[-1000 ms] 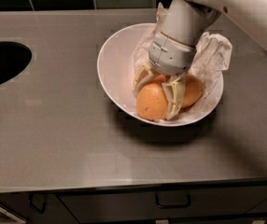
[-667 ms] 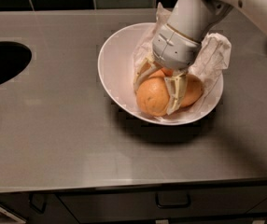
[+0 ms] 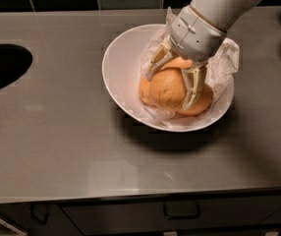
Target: Pick orange from white bowl
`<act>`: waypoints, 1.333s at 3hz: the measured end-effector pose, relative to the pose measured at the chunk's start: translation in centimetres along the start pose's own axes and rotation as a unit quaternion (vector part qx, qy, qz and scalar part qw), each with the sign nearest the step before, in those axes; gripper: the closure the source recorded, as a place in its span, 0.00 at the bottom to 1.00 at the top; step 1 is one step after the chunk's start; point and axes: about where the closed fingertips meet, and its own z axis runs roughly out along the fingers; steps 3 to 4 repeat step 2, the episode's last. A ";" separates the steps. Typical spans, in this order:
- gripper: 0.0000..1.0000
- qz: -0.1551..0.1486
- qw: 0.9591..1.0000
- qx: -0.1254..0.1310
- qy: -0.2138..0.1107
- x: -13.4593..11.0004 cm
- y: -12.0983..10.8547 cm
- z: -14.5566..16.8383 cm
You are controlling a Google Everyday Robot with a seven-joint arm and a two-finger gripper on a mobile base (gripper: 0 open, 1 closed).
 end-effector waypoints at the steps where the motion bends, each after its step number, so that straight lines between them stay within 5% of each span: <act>1: 1.00 -0.013 0.999 0.039 0.006 -0.8 0.2 -1.9; 4: 1.00 -0.013 0.999 0.041 0.006 -0.8 0.2 -2.0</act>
Offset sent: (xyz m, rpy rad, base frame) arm -0.0051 -0.0045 0.0160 0.0401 -0.0566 -0.0079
